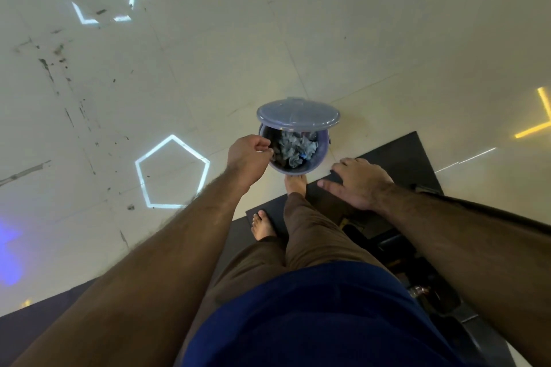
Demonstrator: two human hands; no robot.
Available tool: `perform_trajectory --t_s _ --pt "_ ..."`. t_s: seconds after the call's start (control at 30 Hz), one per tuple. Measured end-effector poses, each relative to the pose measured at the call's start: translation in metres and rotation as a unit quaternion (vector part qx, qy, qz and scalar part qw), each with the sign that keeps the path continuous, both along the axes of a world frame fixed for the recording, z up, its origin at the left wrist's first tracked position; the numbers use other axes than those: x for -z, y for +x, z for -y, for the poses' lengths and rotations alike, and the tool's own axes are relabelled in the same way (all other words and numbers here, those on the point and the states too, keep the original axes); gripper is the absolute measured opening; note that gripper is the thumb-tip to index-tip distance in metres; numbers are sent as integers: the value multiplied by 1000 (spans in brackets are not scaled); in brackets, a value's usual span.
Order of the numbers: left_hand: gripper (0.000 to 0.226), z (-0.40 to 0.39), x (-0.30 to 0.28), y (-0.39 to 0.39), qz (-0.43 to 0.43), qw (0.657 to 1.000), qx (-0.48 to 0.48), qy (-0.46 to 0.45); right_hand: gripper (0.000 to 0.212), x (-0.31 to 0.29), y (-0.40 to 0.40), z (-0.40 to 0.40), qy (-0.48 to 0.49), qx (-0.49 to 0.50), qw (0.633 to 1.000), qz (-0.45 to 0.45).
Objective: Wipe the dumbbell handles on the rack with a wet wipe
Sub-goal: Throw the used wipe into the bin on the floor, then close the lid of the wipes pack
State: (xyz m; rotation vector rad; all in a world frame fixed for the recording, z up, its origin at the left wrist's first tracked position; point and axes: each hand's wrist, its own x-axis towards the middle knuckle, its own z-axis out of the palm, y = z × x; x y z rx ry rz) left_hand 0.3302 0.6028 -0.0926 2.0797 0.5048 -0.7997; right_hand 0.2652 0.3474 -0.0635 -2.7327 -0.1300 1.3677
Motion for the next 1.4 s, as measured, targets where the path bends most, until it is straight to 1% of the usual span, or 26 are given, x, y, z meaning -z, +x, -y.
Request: perform_trajectory --t_s 0.07,0.13,0.23,0.37,0.5,0.57,0.63,0.67,0.73,0.77,0.8,0.87,1.0,1.1,1.23,1.33,1.4 --pt "18 -1 -12 -3 8 999 -36 -27 88 -7 -4 -3 2 2 1000 -2" --pt "15 4 -29 -4 31 997 -52 -52 88 -16 -7 -9 5 -3 1000 4" --pt "15 15 -57 -6 67 993 -42 -84 86 -32 -14 -18 7 3 1000 30" --pt "16 32 -87 -12 98 991 49 -83 85 -54 -25 -21 5 47 997 68" --pt "17 64 -111 -24 126 975 168 -74 86 -73 -55 -9 -8 119 987 111" --pt "24 79 -115 -38 133 965 218 -65 85 -84 -85 -3 -3 179 976 127" --pt "37 98 -122 -56 137 952 269 -45 84 -94 -125 5 -4 231 964 133" --pt "40 109 -129 -66 136 944 296 -45 84 -98 -146 12 -10 248 960 131" --pt "27 137 -140 -89 104 940 310 -97 87 -107 -187 30 -25 280 951 132" --pt "25 151 -145 -101 84 938 314 -117 87 -111 -207 42 -33 300 944 134" --pt "27 163 -150 -112 82 936 316 -135 87 -115 -227 53 -41 323 936 135" --pt "26 188 -156 -138 92 927 334 -146 85 -123 -264 77 -60 371 916 138" --pt "22 239 -165 -184 103 899 402 -137 77 -141 -318 120 -86 447 876 160" --pt "23 283 -173 -219 115 879 443 -134 73 -148 -349 152 -97 488 850 176" --pt "27 346 -172 -262 117 866 469 -128 69 -142 -395 194 -100 528 816 213" --pt "26 387 -169 -291 135 862 475 -112 65 -136 -428 226 -100 526 820 204" --pt "26 412 -169 -307 144 865 470 -101 64 -133 -445 251 -88 529 819 204"
